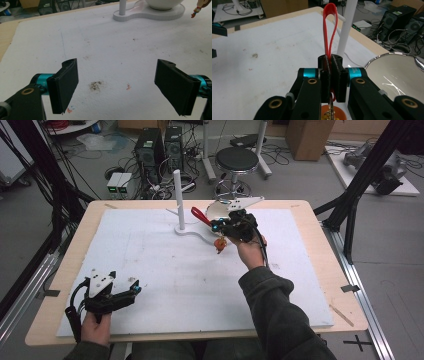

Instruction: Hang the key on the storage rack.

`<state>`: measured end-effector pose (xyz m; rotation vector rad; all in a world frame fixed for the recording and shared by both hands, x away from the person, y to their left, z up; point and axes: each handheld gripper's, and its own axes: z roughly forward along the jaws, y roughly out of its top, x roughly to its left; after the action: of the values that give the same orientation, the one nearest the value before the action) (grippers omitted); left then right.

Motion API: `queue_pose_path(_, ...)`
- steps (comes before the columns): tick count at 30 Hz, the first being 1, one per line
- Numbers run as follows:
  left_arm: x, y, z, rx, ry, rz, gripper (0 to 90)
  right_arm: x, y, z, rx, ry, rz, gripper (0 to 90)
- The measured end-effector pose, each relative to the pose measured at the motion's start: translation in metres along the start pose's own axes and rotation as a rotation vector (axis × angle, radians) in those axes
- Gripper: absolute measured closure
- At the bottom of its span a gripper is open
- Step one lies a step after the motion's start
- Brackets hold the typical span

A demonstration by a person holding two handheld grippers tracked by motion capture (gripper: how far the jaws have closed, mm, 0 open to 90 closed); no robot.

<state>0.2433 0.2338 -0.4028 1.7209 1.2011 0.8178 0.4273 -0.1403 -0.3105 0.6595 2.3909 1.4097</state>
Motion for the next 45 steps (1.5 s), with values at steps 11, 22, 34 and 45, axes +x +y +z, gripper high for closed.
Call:
queue_pose_path(11, -0.002, 0.002, 0.005, 0.002, -0.01, 0.006, 19.7, 0.003, 0.017, 0.008, -0.013, 0.002, -0.02, 86.2)
queue_pose_path(22, -0.002, 0.002, 0.005, 0.003, -0.007, -0.001, 19.7, 0.004, 0.031, 0.022, -0.019, 0.016, -0.022, 86.2)
queue_pose_path(34, -0.002, 0.002, 0.006, -0.001, -0.009, 0.003, 19.7, 0.005, 0.041, 0.034, -0.04, 0.008, -0.005, 86.2)
queue_pose_path(45, -0.001, 0.002, 0.005, -0.001, -0.009, 0.0, 19.7, 0.005, 0.04, 0.05, -0.026, -0.004, 0.016, 86.2)
